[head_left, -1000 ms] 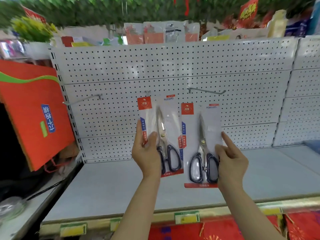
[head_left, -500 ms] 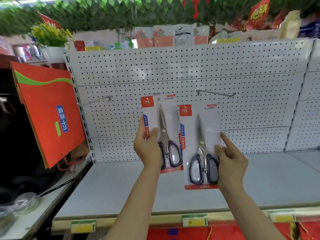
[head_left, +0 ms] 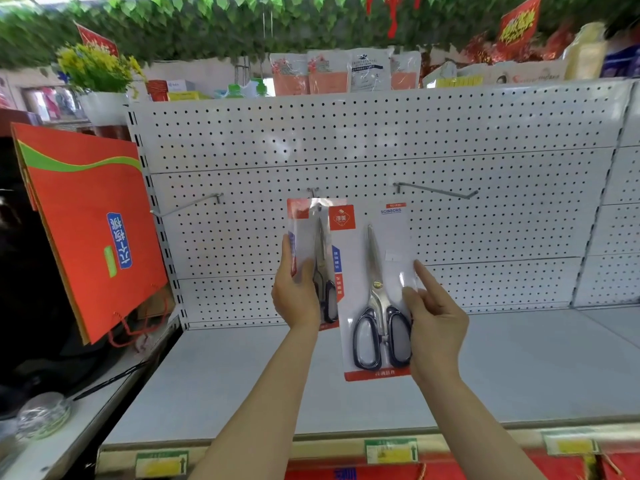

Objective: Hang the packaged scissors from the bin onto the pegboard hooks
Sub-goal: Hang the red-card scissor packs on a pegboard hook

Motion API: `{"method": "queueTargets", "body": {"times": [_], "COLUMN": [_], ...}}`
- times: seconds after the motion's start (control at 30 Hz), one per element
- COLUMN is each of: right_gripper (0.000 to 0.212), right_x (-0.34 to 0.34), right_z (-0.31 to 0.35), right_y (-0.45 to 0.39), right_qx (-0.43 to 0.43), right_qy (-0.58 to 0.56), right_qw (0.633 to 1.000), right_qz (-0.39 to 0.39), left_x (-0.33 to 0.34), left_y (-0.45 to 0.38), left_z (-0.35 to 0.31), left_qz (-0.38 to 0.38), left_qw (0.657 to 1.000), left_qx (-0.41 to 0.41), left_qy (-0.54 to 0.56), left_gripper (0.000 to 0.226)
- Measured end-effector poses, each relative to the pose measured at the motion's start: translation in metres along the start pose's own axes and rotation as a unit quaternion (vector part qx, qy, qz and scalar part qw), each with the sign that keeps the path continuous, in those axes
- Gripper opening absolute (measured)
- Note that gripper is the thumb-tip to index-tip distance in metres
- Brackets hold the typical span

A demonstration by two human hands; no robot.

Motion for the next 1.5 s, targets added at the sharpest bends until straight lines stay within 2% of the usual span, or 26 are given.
{"method": "queueTargets", "body": {"times": [0.1,0.2,0.27,0.33,0.43,0.5,0.6,0.87,1.0,1.13,1.4,1.5], "right_gripper": [0.044,0.045,0.046,0.046,0.043,0.043,0.043,0.042,0.021,0.007,0.003,0.011], "right_x": [0.020,0.041,0.054,0.064,0.071,0.072,0.074,0.089,0.098,0.099,0.098,0.093], "right_z": [0.000,-0.004,-0.008,-0.013,-0.026,-0.035,-0.046,-0.073,-0.089,-0.093,-0.094,-0.087], "right_y": [0.003,0.005,0.005,0.004,0.003,0.004,0.001,-0.025,-0.042,-0.055,-0.068,-0.069], "right_qx": [0.002,0.005,0.006,0.009,0.018,0.021,0.025,0.047,0.086,0.081,0.070,0.063], "right_qy": [-0.009,-0.009,-0.014,-0.015,-0.021,-0.027,-0.027,-0.008,0.031,0.075,0.167,0.186], "right_qw": [1.000,0.999,0.999,0.999,0.999,0.999,0.999,0.999,0.995,0.992,0.980,0.977], "right_qz": [0.019,0.031,0.039,0.046,0.036,0.023,0.017,0.021,0.043,0.053,0.084,0.084], "left_x": [-0.004,-0.023,-0.034,-0.033,-0.011,0.001,0.007,0.029,0.035,0.036,0.035,0.033], "left_y": [-0.011,-0.025,-0.034,-0.040,-0.043,-0.043,-0.047,-0.067,-0.073,-0.074,-0.073,-0.070], "left_z": [0.007,-0.014,-0.046,-0.083,-0.114,-0.114,-0.100,-0.083,-0.076,-0.072,-0.072,-0.074], "left_qz": [0.036,0.018,0.020,0.073,0.172,0.197,0.204,0.214,0.216,0.215,0.231,0.245], "left_qw": [0.999,0.999,0.995,0.985,0.953,0.921,0.908,0.893,0.893,0.890,0.896,0.889], "left_qx": [0.001,0.035,0.079,0.145,0.238,0.282,0.281,0.273,0.268,0.280,0.275,0.273], "left_qy": [0.005,-0.001,0.050,0.062,-0.076,-0.184,-0.236,-0.288,-0.290,-0.288,-0.262,-0.275], "left_gripper": [0.052,0.045,0.042,0.044,0.057,0.062,0.067,0.070,0.070,0.071,0.073,0.076]}}
Point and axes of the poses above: each hand's wrist, its own y-axis away from the middle knuckle, its own x-axis out of the palm, z = x × y, the point moved 8 cm from there along -y, towards the middle knuckle, and after that the axes turned 5 degrees about x, right-handed, at the moved point
